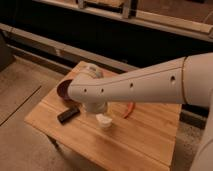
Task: Pick up the ceramic cup
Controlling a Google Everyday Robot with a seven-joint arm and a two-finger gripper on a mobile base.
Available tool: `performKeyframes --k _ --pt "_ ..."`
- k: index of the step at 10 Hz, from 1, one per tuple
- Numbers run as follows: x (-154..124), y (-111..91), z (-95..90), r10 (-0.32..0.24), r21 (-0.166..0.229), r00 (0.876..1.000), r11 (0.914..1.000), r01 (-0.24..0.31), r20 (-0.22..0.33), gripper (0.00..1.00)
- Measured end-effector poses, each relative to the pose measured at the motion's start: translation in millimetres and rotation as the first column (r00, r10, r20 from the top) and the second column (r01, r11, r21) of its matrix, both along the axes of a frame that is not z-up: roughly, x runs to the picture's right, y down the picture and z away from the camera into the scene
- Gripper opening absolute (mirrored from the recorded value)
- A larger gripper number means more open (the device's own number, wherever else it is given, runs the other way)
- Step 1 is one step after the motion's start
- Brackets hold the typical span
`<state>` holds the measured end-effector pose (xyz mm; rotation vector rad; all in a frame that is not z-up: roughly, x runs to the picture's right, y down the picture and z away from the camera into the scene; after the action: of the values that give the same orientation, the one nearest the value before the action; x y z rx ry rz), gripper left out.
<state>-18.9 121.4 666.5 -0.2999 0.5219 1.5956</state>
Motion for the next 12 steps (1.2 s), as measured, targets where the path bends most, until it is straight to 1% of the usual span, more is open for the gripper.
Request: performKeyframes --k 1,3,4,5,6,7,8,9,10,11,12 --pt "5 2 5.5 0.002 0.022 1.0 0.9998 -0.002 0.013 0.65" --pt "12 4 14.8 0.007 0.051 0.999 0.9987 -0.009 0.04 0.65" --pt "13 1 19.4 -0.002 0.081 0.998 0.9967 -0.003 0.06 0.65" --pt "14 -9 22.8 -0.034 0.136 0.996 0.9904 0.023 0.082 0.65" --pt "13 -22 22.8 -0.067 0.187 0.993 0.9812 0.049 0.095 0.65" --pt "12 -32 21.5 -0.094 0.222 0.99 0.9726 0.07 0.1 0.65" --pt "7 -44 18.8 -0.131 0.264 0.985 0.9595 0.098 0.111 0.65" --pt "2 -45 17.7 -0.139 0.271 0.983 0.957 0.103 0.119 0.65" --pt "-5 -45 17.0 -0.14 0.269 0.981 0.9578 0.1 0.134 0.65" --pt "-9 -42 18.0 -0.129 0.26 0.98 0.9618 0.087 0.149 0.65" --pt "-16 -40 19.4 -0.105 0.246 0.979 0.9675 0.06 0.175 0.65"
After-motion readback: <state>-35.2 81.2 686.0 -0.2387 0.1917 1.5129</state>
